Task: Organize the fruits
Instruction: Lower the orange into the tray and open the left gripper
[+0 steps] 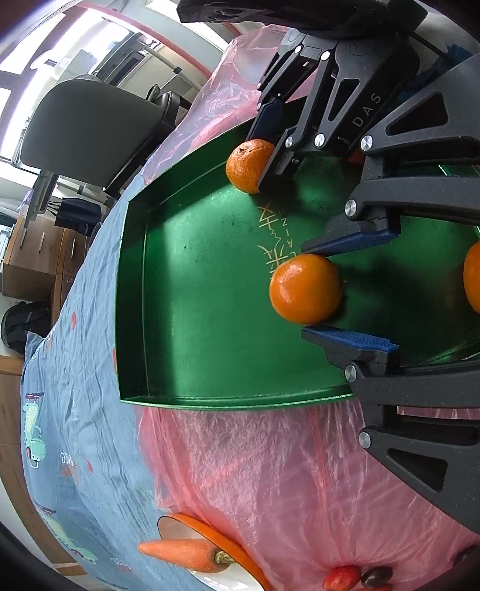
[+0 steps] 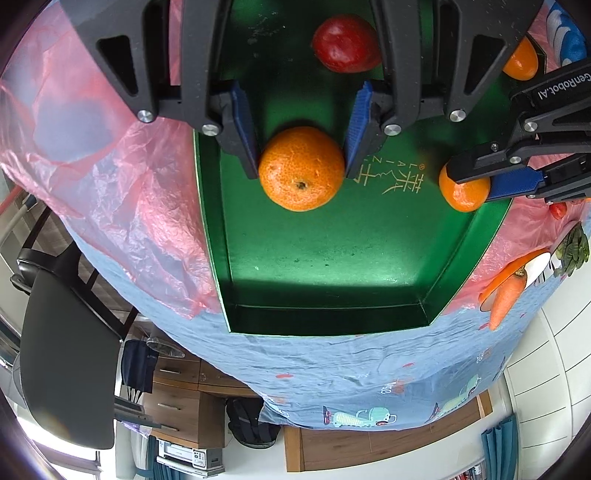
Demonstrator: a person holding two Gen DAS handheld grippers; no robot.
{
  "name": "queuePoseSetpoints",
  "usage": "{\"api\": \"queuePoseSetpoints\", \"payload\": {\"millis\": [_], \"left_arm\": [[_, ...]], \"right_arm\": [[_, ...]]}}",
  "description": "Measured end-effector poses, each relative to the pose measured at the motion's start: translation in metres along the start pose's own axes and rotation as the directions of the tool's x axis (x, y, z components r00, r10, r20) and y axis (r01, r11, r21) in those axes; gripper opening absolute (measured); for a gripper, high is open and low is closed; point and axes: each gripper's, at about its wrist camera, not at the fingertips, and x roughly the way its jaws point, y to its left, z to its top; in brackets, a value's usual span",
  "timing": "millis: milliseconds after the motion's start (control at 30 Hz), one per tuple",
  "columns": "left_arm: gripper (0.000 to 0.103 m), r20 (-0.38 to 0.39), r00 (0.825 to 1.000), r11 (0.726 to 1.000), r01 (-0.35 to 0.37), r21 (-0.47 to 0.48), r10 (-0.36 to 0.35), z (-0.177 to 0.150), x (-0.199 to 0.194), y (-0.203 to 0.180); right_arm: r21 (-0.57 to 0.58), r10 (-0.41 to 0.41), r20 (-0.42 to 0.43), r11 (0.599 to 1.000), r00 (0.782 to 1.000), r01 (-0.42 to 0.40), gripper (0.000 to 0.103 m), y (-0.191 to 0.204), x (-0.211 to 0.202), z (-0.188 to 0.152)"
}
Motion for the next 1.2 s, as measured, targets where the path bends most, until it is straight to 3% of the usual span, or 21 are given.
{"api": "queuePoseSetpoints", "payload": {"millis": [133,467,500,567,1200], "left_arm": [[0.035,0.024,0.998,0.997,-0.055,0.054,0.054,-0.006,0.000,-0.013],[0.035,0.038,0.997,0.995,-0.071,0.066,0.069,-0.009,-0.002,-0.018],[0.036,0.039,0.997,0.995,-0.069,0.066,0.067,-0.009,-0.001,-0.019],[0.037,0.039,0.997,0.996,-0.066,0.065,0.064,-0.010,-0.001,-0.021],[0.049,0.057,0.996,0.997,-0.065,0.050,0.062,-0.007,-0.009,-0.021]], "right_arm": [[0.007,0.004,0.003,1.000,1.000,-0.004,0.078,-0.001,0.000,0.000],[0.008,-0.003,0.009,1.000,1.000,0.003,0.081,0.000,-0.002,0.001],[0.008,-0.004,0.012,1.000,1.000,0.004,0.092,0.001,-0.003,0.001],[0.009,-0.007,0.024,1.000,1.000,0.007,0.101,0.001,-0.005,0.001],[0.044,0.013,0.089,0.999,0.996,-0.017,0.103,-0.003,-0.018,0.004]]}}
